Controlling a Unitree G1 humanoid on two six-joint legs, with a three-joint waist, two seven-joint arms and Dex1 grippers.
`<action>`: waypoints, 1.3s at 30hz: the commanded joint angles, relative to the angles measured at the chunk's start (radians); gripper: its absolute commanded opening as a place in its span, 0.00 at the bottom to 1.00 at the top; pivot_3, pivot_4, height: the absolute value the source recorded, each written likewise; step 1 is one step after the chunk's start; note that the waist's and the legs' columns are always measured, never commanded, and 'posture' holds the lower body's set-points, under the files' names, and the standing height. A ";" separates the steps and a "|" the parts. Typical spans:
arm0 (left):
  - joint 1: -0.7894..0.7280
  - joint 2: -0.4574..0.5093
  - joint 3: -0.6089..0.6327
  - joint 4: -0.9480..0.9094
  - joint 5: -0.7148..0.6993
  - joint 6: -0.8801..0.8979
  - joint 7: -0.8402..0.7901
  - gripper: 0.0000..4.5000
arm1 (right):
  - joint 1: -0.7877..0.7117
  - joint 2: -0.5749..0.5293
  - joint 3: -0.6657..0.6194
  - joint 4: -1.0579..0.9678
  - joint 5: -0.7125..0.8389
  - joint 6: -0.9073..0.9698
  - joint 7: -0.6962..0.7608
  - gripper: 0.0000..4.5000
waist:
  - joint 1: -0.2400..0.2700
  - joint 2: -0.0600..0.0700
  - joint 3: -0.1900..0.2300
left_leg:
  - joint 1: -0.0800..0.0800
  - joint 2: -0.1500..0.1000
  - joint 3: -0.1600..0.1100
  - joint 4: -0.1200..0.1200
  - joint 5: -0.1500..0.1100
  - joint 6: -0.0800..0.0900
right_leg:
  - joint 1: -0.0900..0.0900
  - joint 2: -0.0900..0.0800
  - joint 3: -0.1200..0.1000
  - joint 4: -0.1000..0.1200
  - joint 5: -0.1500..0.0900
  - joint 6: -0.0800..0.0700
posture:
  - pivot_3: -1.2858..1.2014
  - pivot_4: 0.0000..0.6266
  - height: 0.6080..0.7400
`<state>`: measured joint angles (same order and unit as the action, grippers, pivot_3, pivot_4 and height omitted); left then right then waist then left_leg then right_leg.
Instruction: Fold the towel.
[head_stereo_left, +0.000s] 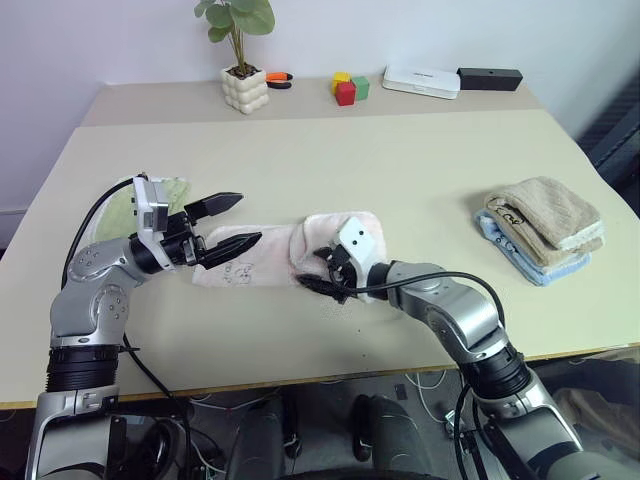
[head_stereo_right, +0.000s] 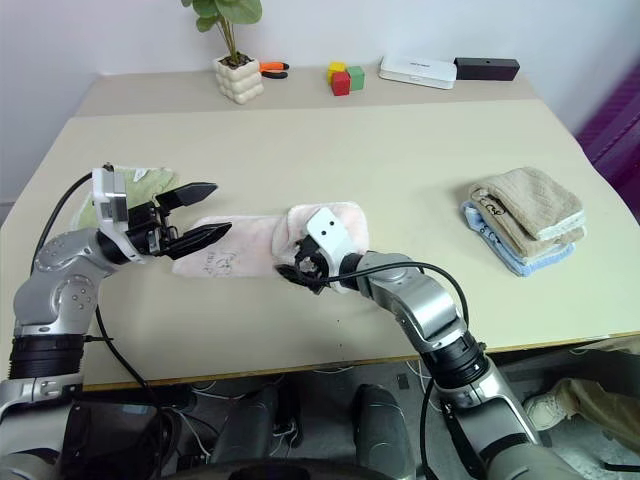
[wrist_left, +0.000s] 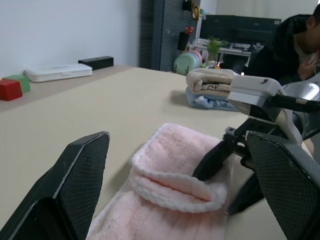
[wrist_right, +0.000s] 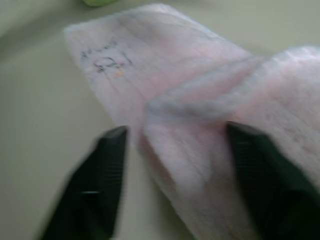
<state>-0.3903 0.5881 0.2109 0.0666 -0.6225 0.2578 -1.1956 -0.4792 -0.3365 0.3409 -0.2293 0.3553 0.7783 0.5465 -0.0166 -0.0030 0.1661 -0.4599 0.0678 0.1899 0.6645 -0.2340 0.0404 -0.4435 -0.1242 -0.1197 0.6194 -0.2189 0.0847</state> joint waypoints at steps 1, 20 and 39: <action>-0.019 0.006 0.007 -0.013 -0.010 -0.006 -0.004 1.00 | -0.010 0.000 -0.048 -0.046 0.015 -0.058 0.039 0.99 | 0.000 0.000 0.000 | 0.000 0.000 0.000 0.000 0.000 0.000 | 0.000 0.000 0.000 0.000 0.000 0.000 | 0.52 0.24 1.00; 0.012 -0.058 -0.005 -0.013 -0.020 0.025 0.023 1.00 | -0.078 0.126 -0.294 0.234 -0.007 -0.388 -0.009 0.15 | -0.005 0.000 0.000 | 0.000 -0.001 0.000 0.000 0.002 -0.001 | 0.000 0.003 0.000 0.003 0.000 0.001 | 0.52 0.24 1.00; 0.431 -0.161 0.347 -0.408 -0.748 0.534 0.775 1.00 | -0.042 0.258 -0.041 0.677 -0.329 -0.762 0.008 0.01 | -0.029 -0.002 -0.002 | 0.018 0.002 -0.004 -0.002 0.002 -0.007 | 0.013 0.002 0.000 0.009 -0.002 -0.002 | 0.52 0.24 1.00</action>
<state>0.0082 0.4486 0.5276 -0.2921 -1.2837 0.7794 -0.5126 -0.5259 -0.0959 0.2758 0.4193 0.0418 0.0156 0.5469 -0.0453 -0.0049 0.1645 -0.4410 0.0702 0.1856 0.6627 -0.2318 0.0330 -0.4300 -0.1223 -0.1194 0.6282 -0.2210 0.0818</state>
